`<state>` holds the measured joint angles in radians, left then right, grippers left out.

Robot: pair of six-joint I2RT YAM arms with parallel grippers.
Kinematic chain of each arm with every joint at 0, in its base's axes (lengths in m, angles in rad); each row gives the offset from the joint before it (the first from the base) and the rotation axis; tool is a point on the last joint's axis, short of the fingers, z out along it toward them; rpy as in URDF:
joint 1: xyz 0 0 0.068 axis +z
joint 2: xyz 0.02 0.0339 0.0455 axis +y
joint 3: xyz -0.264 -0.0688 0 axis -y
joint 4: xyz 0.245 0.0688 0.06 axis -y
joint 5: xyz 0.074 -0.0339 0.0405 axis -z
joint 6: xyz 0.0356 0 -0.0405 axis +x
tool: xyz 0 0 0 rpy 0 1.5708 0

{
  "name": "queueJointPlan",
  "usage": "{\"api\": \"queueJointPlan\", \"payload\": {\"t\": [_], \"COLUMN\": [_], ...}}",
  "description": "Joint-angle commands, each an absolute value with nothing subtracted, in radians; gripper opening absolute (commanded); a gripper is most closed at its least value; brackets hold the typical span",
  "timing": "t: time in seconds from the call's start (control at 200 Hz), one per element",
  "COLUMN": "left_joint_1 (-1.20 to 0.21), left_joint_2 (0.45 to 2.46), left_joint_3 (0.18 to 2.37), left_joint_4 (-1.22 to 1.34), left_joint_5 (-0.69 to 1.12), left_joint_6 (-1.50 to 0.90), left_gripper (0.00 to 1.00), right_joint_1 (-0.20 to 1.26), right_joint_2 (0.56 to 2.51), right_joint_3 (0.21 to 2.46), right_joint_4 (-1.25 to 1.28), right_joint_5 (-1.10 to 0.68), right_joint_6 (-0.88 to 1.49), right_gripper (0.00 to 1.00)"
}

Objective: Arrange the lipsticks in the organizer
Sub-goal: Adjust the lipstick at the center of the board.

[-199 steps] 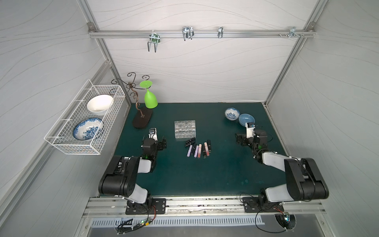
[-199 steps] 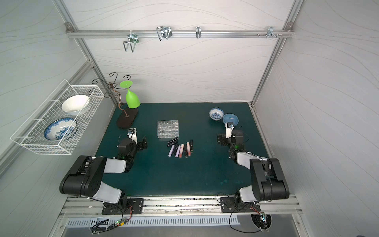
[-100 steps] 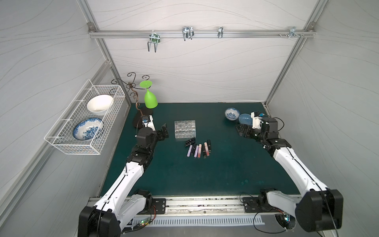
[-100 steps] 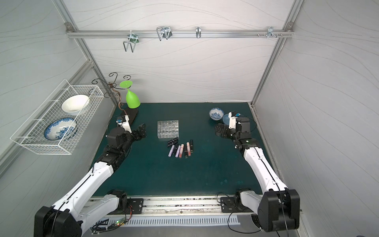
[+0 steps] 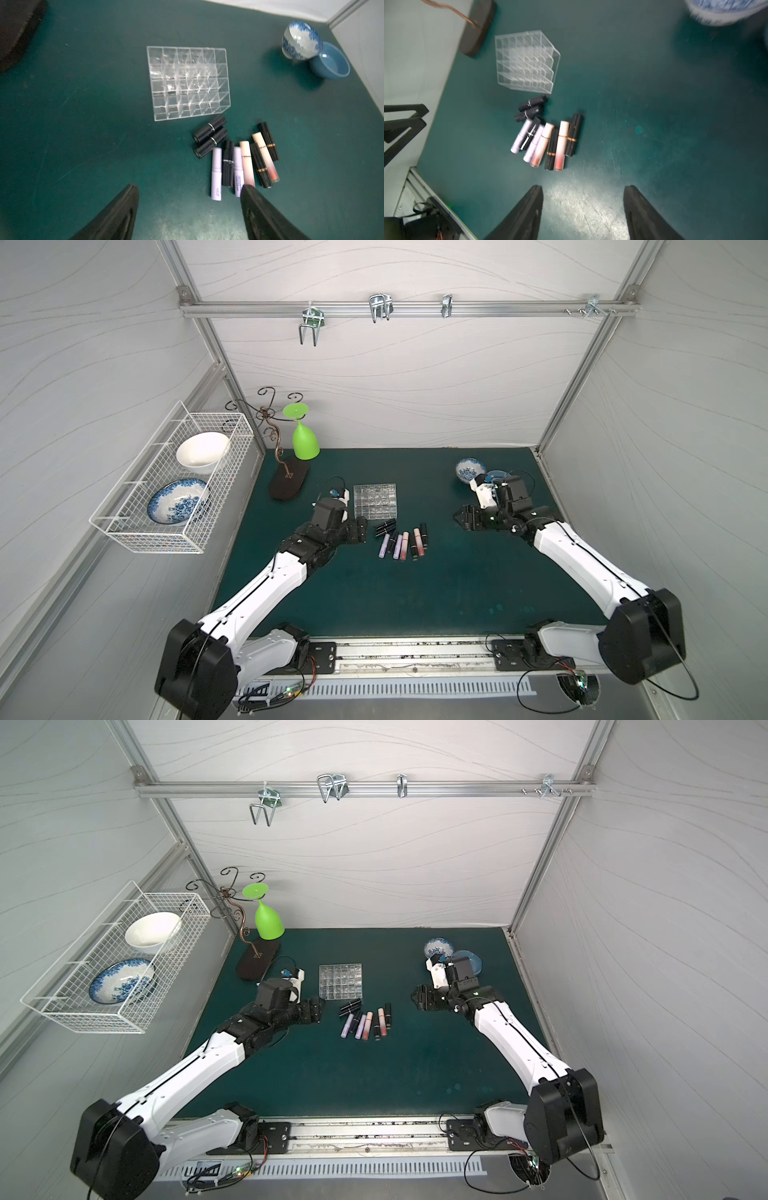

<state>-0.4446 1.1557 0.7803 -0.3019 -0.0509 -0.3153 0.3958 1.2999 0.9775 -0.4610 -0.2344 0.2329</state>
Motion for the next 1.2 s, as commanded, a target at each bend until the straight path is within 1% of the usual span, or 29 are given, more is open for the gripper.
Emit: {"api": "queueJointPlan", "payload": {"t": [0.0, 0.03, 0.15, 0.215, 0.265, 0.415, 0.57, 0.805, 1.036, 1.196], "left_joint_1": [-0.477, -0.485, -0.526, -0.545, -0.556, -0.569, -0.575, -0.578, -0.583, -0.586], "left_joint_2": [1.217, 1.228, 1.266, 1.280, 1.288, 1.293, 1.278, 1.192, 1.103, 1.085], "left_joint_3": [0.845, 0.849, 0.865, 0.871, 0.873, 0.863, 0.851, 0.815, 0.778, 0.775], "left_joint_4": [-0.383, -0.378, -0.360, -0.356, -0.354, -0.333, -0.319, -0.285, -0.242, -0.240], "left_joint_5": [-0.070, -0.065, -0.072, -0.085, -0.097, -0.098, -0.108, -0.125, -0.144, -0.145], "left_joint_6": [-0.314, -0.320, -0.330, -0.330, -0.331, -0.333, -0.329, -0.325, -0.331, -0.325], "left_gripper": [0.79, 0.77, 0.76, 0.75, 0.76, 0.76, 0.76, 0.74, 0.71, 0.70], "right_joint_1": [0.431, 0.440, 0.481, 0.519, 0.544, 0.599, 0.630, 0.629, 0.619, 0.619], "right_joint_2": [1.336, 1.353, 1.442, 1.499, 1.549, 1.690, 1.790, 1.907, 1.993, 2.028], "right_joint_3": [1.018, 1.020, 1.037, 1.056, 1.078, 1.167, 1.248, 1.358, 1.430, 1.462], "right_joint_4": [-0.513, -0.517, -0.514, -0.510, -0.509, -0.521, -0.528, -0.548, -0.565, -0.586], "right_joint_5": [-0.189, -0.179, -0.166, -0.141, -0.117, -0.077, -0.043, 0.002, 0.032, 0.035], "right_joint_6": [0.196, 0.195, 0.197, 0.196, 0.196, 0.194, 0.197, 0.171, 0.167, 0.165], "right_gripper": [0.65, 0.65, 0.61, 0.54, 0.51, 0.50, 0.50, 0.49, 0.43, 0.42]}}
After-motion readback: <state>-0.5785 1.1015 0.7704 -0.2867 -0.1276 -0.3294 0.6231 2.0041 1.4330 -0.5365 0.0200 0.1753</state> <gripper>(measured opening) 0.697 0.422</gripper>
